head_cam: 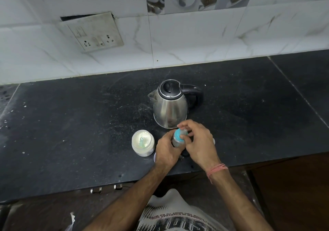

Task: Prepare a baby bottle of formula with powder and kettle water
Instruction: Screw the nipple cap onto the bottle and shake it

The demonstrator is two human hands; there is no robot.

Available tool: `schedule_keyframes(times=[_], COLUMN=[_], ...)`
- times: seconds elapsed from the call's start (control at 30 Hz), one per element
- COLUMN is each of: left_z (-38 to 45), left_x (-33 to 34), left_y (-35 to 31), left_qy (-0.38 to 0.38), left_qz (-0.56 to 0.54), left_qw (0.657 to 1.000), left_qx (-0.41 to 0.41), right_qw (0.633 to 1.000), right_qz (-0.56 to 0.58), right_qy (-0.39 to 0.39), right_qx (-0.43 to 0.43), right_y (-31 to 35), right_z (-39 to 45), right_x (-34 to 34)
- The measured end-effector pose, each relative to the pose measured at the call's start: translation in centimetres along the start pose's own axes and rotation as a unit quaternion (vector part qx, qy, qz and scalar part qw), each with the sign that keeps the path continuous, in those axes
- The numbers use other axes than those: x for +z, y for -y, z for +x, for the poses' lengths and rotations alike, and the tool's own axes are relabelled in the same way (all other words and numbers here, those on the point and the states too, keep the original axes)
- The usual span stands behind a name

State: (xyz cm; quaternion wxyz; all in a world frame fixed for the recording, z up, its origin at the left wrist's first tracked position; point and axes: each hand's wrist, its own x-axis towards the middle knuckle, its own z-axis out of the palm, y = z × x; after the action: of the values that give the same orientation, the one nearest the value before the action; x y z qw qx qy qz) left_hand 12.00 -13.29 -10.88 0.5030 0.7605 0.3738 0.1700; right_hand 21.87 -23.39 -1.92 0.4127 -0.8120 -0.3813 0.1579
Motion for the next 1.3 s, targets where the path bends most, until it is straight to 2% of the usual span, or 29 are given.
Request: schedule_keyframes(times=[0.27, 0.53, 0.7, 0.97, 1.13, 1.3], left_z=[0.2, 0.4, 0.5, 0.4, 0.3, 0.5], left_x=[-0.2, -0.2, 0.0, -0.4, -0.6, -0.4], left_y=[-0.2, 0.0, 0.5, -0.1, -0.4, 0.0], left_qy=[0.006, 0.002, -0.007, 0.009, 0.022, 0.023], left_qz=[0.020, 0.036, 0.039, 0.035, 0.022, 0.016], left_qw=[1.000, 0.999, 0.999, 0.999, 0.999, 1.000], left_qx=[-0.005, 0.004, 0.007, 0.017, 0.003, 0.002], right_qw=[0.999, 0.996, 0.994, 0.987, 0.980, 0.968], right_qz=[-0.037, -0.057, -0.076, -0.153, -0.187, -0.209], right_qy=[0.021, 0.066, 0.081, 0.038, 0.071, 0.134], right_qx=[-0.012, 0.028, 0.003, -0.028, -0.016, 0.040], right_y=[-0.4, -1.2, -0.5, -0.6, 0.5, 1.5], right_z=[0.5, 0.7, 0.9, 1.0, 1.7, 2.2], right_x=[0.9, 1.2, 1.2, 1.6, 1.1, -0.2])
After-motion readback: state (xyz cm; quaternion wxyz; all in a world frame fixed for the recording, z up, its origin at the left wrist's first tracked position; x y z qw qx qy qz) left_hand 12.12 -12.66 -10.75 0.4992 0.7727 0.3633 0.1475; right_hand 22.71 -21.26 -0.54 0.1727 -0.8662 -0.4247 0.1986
